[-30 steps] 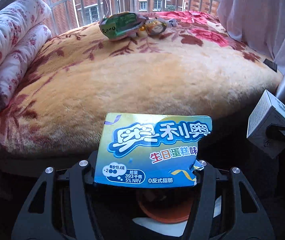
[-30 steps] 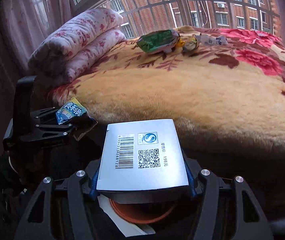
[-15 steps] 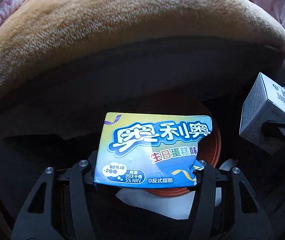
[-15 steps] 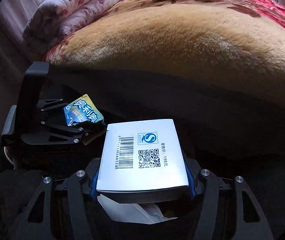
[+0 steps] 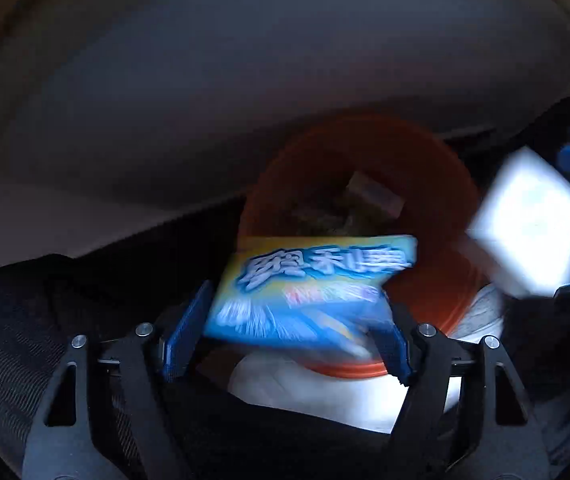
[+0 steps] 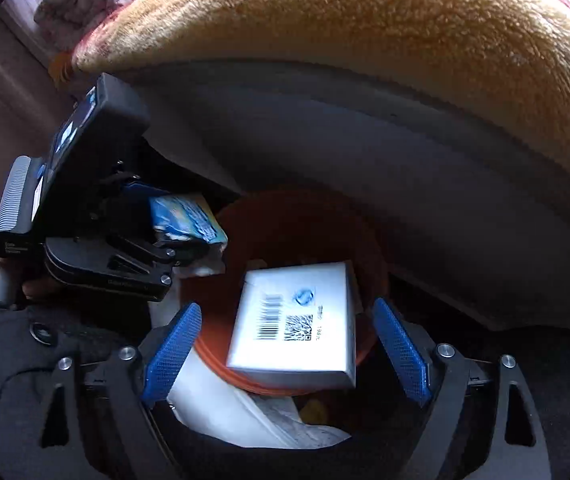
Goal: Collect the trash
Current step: 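Move both tools back over bed, left tool toward green bag, then grasp crumpled green-white bag with left tool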
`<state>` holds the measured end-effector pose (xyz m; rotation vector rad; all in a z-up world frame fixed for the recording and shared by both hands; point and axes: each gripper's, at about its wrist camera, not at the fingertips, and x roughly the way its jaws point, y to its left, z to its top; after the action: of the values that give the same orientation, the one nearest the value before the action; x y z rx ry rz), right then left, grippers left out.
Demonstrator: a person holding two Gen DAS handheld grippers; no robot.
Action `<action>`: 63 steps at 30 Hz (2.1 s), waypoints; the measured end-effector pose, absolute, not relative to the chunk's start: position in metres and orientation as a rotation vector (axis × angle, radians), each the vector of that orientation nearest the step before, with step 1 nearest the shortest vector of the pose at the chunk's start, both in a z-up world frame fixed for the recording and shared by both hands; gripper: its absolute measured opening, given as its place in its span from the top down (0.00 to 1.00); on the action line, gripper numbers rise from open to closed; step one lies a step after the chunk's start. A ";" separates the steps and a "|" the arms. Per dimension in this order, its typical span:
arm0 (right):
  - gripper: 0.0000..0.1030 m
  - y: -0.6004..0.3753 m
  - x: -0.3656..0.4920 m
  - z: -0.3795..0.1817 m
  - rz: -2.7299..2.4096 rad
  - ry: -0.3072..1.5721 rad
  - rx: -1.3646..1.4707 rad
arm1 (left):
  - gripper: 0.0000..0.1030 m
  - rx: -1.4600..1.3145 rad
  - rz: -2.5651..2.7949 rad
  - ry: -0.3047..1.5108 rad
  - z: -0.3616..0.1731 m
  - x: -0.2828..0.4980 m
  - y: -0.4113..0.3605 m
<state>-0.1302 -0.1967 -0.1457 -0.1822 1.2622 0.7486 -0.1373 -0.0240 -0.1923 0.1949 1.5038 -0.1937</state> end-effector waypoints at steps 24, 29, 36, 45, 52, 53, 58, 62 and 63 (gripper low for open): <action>0.12 -0.236 -0.132 -0.082 0.761 1.130 -0.095 | 0.29 0.084 -0.371 1.209 -0.091 -0.166 -0.002; 0.07 -0.251 -0.116 -0.041 0.752 1.007 -0.023 | 0.22 0.110 -0.345 1.021 -0.029 -0.156 0.009; 0.07 -0.264 -0.077 -0.001 0.703 0.884 0.081 | 0.19 0.244 -0.246 0.846 0.042 -0.069 0.016; 0.05 -0.268 -0.034 0.009 0.662 0.826 0.160 | 0.14 0.374 -0.262 0.812 0.073 0.089 0.004; 0.05 -0.283 -0.012 -0.008 0.616 0.845 0.206 | 0.13 0.454 -0.306 0.875 0.053 0.171 -0.002; 0.05 -0.286 -0.009 -0.011 0.613 0.851 0.223 | 0.13 0.463 -0.313 0.883 0.050 0.181 -0.003; 0.05 -0.293 0.003 -0.025 0.600 0.883 0.297 | 0.13 0.492 -0.340 0.960 0.032 0.225 -0.008; 0.05 -0.292 0.006 -0.030 0.597 0.884 0.301 | 0.13 0.464 -0.359 1.083 0.006 0.255 -0.009; 0.05 -0.291 0.006 -0.029 0.597 0.882 0.301 | 0.13 0.433 -0.365 1.110 0.000 0.260 -0.008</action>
<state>0.0061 -0.2915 -0.0295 0.3010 0.8824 0.5974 0.2596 -0.0078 0.0004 0.4331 1.1104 -0.3646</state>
